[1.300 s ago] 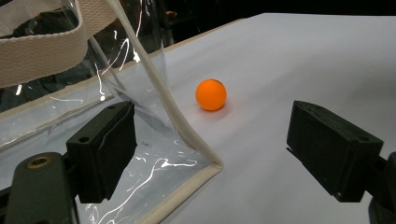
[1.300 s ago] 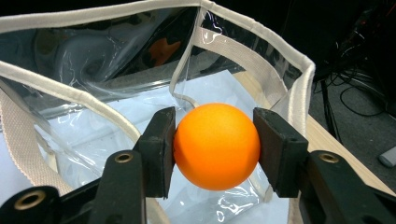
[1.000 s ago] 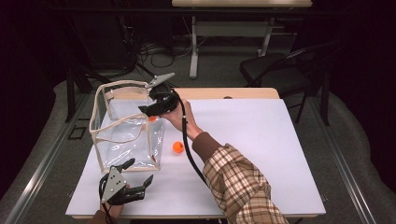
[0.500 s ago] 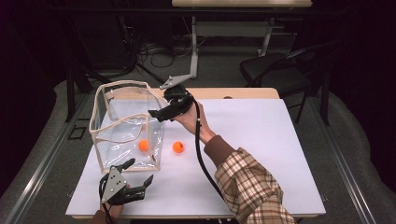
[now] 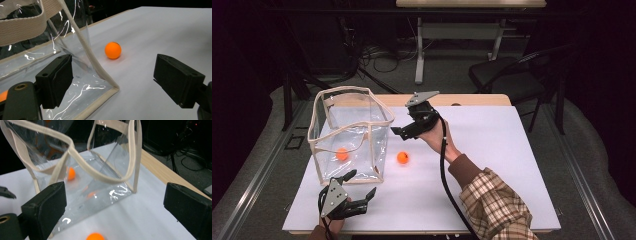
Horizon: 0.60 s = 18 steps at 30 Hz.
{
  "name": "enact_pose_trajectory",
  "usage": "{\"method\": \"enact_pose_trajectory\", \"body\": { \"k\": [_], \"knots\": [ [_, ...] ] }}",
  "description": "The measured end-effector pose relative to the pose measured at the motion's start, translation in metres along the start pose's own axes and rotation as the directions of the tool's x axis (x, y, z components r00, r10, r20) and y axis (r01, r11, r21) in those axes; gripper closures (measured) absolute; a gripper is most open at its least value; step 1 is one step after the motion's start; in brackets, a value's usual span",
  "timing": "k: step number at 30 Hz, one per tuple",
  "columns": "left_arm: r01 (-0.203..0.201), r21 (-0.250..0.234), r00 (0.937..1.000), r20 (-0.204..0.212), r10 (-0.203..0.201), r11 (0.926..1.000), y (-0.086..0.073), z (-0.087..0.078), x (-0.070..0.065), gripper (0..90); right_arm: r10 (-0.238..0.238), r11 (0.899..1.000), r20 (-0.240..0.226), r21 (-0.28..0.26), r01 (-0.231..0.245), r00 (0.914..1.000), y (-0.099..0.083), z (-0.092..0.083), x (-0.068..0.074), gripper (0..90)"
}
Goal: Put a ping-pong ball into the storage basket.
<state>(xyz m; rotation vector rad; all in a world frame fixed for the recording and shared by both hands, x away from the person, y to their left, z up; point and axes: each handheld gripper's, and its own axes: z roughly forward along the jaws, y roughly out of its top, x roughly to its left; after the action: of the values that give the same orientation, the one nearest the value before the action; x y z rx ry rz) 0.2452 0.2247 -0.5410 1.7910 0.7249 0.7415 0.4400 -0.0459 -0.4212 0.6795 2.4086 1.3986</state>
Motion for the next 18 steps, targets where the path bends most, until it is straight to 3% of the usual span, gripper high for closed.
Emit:
{"method": "enact_pose_trajectory", "body": {
  "k": [18],
  "knots": [
    [-0.001, 0.005, 1.0000, -0.002, 0.001, 1.0000, 0.000, 0.000, -0.001, 15.8, 0.029, 0.999, 0.009, 0.042, -0.030, 0.9995, -0.065, -0.019, -0.002, 2.9]
  ]
}}
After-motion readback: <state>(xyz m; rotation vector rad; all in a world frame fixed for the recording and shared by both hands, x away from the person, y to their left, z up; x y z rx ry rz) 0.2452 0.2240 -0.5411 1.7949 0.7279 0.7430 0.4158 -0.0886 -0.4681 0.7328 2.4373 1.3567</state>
